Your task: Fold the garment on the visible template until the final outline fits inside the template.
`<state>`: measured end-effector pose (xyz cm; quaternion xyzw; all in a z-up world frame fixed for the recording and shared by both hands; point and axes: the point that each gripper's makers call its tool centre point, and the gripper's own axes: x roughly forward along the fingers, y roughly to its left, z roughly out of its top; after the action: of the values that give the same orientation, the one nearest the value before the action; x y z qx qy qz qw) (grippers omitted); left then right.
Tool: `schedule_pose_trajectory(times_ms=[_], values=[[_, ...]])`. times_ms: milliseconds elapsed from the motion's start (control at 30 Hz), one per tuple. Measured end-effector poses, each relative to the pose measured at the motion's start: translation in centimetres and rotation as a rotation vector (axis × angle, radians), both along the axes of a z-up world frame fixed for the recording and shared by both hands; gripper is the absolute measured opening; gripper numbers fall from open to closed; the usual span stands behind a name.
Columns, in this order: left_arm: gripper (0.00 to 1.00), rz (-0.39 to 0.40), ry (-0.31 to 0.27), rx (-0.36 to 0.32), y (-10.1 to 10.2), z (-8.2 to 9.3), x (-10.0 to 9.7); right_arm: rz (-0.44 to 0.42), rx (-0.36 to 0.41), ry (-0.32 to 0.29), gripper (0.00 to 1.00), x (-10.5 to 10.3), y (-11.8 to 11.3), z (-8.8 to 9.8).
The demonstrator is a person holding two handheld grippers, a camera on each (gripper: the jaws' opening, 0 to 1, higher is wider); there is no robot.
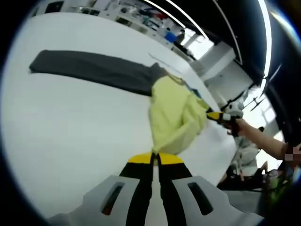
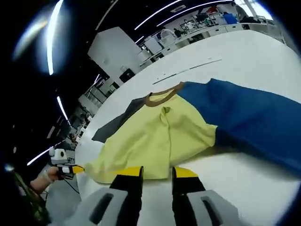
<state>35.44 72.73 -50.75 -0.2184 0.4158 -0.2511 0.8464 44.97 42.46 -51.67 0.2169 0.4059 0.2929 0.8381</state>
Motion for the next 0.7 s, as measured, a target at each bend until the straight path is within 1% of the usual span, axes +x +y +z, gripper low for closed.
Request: schedule_pose_trajectory(times_ms=[67,100,133,167,200,300,433,500,700], values=[[0.00,0.001,0.000,0.001,0.0,0.0,0.0,-0.007,0.008,-0.005,0.00,-0.1,-0.1,0.2],[0.00,0.002,-0.001,0.002,0.0,0.0,0.0,-0.010,0.029,-0.001,0.00,-0.2,0.0,0.5],[0.00,0.002,0.000,0.001,0.0,0.1,0.0,-0.025,0.076,0.019,0.00,-0.4,0.2,1.0],[0.00,0.002,-0.001,0.002,0.0,0.1,-0.1,-0.029,0.084,0.014,0.00,-0.4,0.2,1.2],[0.00,0.000,-0.001,0.003,0.0,0.1,-0.1,-0.034,0.079,0.001,0.00,-0.5,-0.1,1.5],[0.00,0.000,-0.002,0.003,-0.1,0.1,-0.1,-0.042,0.081,-0.004,0.00,-0.9,-0.4,2.0],[0.00,-0.004,-0.005,0.003,-0.2,0.3,-0.2,-0.061,0.111,-0.007,0.00,-1.9,-1.1,3.3],[0.00,-0.008,-0.005,0.002,-0.2,0.3,-0.3,-0.068,0.116,-0.004,0.00,-2.6,-1.5,3.8],[0.00,-0.020,-0.003,-0.001,-0.3,0.4,-0.9,-0.080,0.126,0.011,0.00,-5.9,-2.8,4.7]])
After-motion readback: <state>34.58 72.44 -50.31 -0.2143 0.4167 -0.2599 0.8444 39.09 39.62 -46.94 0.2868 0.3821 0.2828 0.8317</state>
